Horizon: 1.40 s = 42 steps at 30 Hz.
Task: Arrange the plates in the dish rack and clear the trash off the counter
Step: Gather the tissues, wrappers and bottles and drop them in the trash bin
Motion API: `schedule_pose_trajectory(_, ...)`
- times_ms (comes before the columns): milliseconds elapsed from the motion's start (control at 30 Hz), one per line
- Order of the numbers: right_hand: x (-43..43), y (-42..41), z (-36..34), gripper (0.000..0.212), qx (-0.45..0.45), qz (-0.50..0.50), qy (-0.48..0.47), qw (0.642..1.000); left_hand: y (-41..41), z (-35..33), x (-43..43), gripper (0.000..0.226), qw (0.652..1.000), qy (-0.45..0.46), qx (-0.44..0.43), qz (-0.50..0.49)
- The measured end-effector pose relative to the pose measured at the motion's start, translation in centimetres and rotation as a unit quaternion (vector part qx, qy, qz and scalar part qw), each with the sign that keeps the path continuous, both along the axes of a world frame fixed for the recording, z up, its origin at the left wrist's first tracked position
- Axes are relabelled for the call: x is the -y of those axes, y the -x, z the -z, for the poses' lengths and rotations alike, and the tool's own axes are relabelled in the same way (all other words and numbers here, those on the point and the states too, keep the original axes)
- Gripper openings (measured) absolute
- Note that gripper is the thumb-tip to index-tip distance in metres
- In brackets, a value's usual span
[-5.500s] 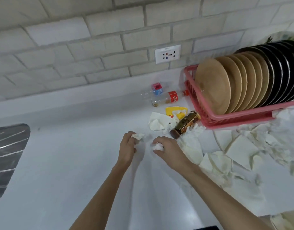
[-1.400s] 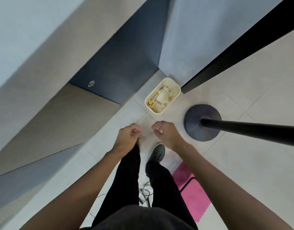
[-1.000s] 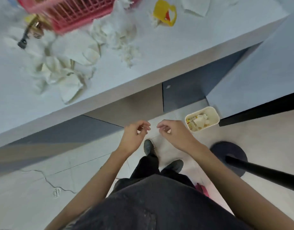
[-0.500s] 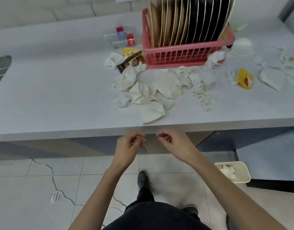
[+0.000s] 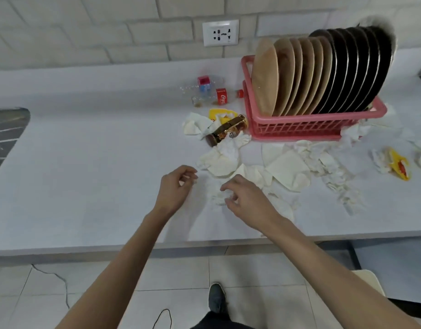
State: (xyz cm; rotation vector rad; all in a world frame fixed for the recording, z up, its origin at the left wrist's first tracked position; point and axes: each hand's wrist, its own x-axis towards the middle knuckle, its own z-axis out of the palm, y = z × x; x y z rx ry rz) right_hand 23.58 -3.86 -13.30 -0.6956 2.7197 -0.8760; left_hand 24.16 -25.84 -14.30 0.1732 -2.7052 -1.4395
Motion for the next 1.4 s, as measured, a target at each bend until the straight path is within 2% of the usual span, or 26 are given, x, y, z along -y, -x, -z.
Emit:
schedule_pose_trajectory(167, 3.2, 0.7, 2.4, 0.030, -0.048, -0.054, -0.130, 0.989, 10.8, 1.3, 3.3, 0.034, 0.992, 0.123, -0.006, 0.040)
schedule_pose_trajectory(300, 4.1, 0.9, 3.3, 0.022, -0.052, -0.034, -0.156, 0.986, 17.6, 2.0, 3.6, 0.054, 0.969, 0.230, 0.018, 0.091)
schedule_pose_trajectory(433, 4.5, 1.6, 3.8, 0.018, -0.061, -0.028, -0.159, 0.985, 20.3, 2.7, 3.6, 0.056, 0.945, 0.302, 0.057, 0.112)
schedule_pose_trajectory(667, 4.9, 2.1, 3.8, 0.023, -0.060, -0.034, -0.136, 0.988, 19.9, 3.0, 4.3, 0.045, 0.948, 0.300, 0.034, 0.102)
schedule_pose_trajectory(767, 4.6, 2.6, 3.1, 0.019, -0.036, -0.032, -0.098, 0.994, 19.5, 2.7, 5.1, 0.040, 0.956, 0.281, 0.012, 0.089)
schedule_pose_trajectory(900, 4.2, 2.6, 1.6, 0.031, 0.008, 0.019, 0.001, 1.000, 18.6, 2.2, 6.5, 0.032, 0.961, 0.263, -0.015, 0.080)
schedule_pose_trajectory(967, 4.3, 2.2, 1.2, 0.039, 0.032, 0.025, 0.020, 0.999, 18.1, 2.0, 7.2, 0.031, 0.963, 0.256, -0.017, 0.082)
schedule_pose_trajectory(1100, 5.0, 1.1, 0.8, 0.023, 0.090, 0.035, 0.052, 0.994, 16.1, 1.9, 8.3, 0.027, 0.972, 0.227, -0.012, 0.052)
schedule_pose_trajectory(1167, 5.5, 0.6, 1.0, 0.024, 0.109, 0.035, 0.036, 0.993, 14.3, 2.1, 8.7, 0.026, 0.976, 0.212, 0.000, 0.043)
schedule_pose_trajectory(1267, 6.1, 0.1, 2.4, 0.033, 0.072, -0.003, -0.052, 0.996, 11.0, 2.6, 9.0, 0.028, 0.983, 0.184, 0.017, 0.017)
schedule_pose_trajectory(1400, 6.5, -0.4, 4.1, 0.009, 0.019, -0.025, -0.031, 0.999, 6.8, 3.8, 8.3, 0.038, 0.981, 0.190, 0.037, -0.006)
